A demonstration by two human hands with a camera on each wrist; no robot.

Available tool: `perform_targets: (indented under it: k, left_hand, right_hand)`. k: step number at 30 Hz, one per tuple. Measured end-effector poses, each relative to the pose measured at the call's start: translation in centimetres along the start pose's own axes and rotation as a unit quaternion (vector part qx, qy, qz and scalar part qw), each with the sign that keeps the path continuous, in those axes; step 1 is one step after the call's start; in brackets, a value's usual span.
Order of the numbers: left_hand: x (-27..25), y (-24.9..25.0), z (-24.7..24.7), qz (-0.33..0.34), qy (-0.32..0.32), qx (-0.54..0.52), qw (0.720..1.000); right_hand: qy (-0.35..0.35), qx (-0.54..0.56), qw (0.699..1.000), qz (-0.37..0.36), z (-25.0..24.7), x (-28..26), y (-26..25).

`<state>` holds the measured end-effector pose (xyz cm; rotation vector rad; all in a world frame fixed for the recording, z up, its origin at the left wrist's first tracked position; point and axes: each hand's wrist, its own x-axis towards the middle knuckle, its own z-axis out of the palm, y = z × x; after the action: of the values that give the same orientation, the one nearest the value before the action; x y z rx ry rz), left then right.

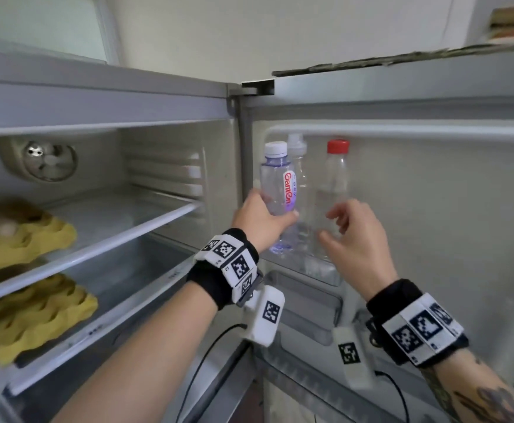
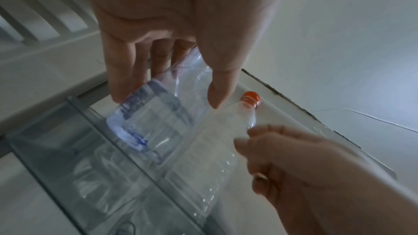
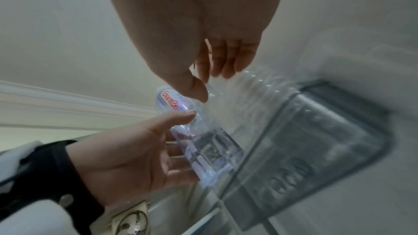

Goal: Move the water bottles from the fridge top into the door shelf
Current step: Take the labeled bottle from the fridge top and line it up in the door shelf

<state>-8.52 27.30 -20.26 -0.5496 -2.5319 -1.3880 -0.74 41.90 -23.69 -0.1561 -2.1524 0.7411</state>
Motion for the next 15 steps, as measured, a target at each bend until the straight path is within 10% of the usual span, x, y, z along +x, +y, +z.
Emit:
perform_targets:
  k: [15]
  left_hand:
    - [0.0,0.8,0.8,0.034,-0.014,-0.011,0.999]
  right_hand:
    - [-0.006,-0.036,0.997,0.060,1.7,-2.0,3.6]
